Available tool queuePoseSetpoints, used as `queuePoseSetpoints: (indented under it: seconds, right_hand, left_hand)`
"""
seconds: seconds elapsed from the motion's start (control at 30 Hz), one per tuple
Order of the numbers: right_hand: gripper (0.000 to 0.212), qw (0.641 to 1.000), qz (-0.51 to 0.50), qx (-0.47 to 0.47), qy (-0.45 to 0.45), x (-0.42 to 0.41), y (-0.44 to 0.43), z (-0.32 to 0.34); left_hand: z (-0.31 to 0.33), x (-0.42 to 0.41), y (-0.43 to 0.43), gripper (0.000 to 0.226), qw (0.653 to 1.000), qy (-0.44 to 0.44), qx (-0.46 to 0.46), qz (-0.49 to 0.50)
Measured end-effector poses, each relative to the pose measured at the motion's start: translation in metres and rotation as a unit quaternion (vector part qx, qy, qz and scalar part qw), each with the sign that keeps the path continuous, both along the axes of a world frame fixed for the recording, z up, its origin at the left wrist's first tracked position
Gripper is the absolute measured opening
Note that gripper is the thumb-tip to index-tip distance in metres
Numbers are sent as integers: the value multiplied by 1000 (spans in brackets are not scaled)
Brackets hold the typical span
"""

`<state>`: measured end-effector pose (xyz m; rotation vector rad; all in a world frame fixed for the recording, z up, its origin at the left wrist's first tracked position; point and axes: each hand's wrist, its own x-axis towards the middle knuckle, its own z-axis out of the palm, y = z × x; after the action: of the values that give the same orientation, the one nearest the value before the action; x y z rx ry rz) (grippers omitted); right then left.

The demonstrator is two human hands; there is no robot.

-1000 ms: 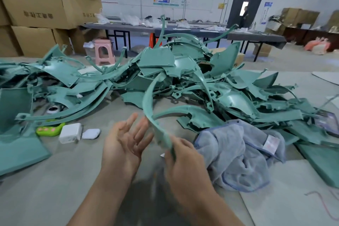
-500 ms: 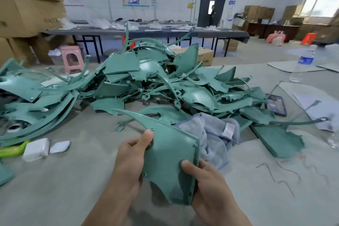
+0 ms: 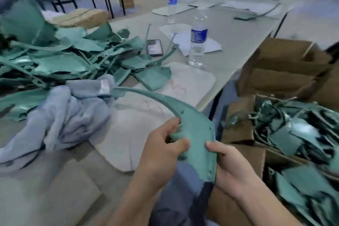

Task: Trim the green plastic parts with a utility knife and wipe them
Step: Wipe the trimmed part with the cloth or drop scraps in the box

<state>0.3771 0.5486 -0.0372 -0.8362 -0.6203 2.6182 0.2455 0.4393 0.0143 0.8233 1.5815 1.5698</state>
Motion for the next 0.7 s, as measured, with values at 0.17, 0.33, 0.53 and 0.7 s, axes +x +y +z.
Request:
queuePoseSetpoints:
  seconds: [0.17,0.33,0.53,0.7]
  right_hand:
    - [39,988,-131,-67,-44,113,11,-40]
    - [42,935,-298,-175,-85,206,-3,-102]
    - [22,827,-478,-244,-169,291,6,-154]
    - [30,821,-480,-266,-158,299,47,-191]
  left_hand:
    - [-41,94,65,36,987,-73,-81,-119]
    - [-106,189,101,34,933,-152,-235,-225]
    - [-133,260,120,39,868,-193,-308,-340]
    - [-129,262,137,22,880,-133,-300,-344]
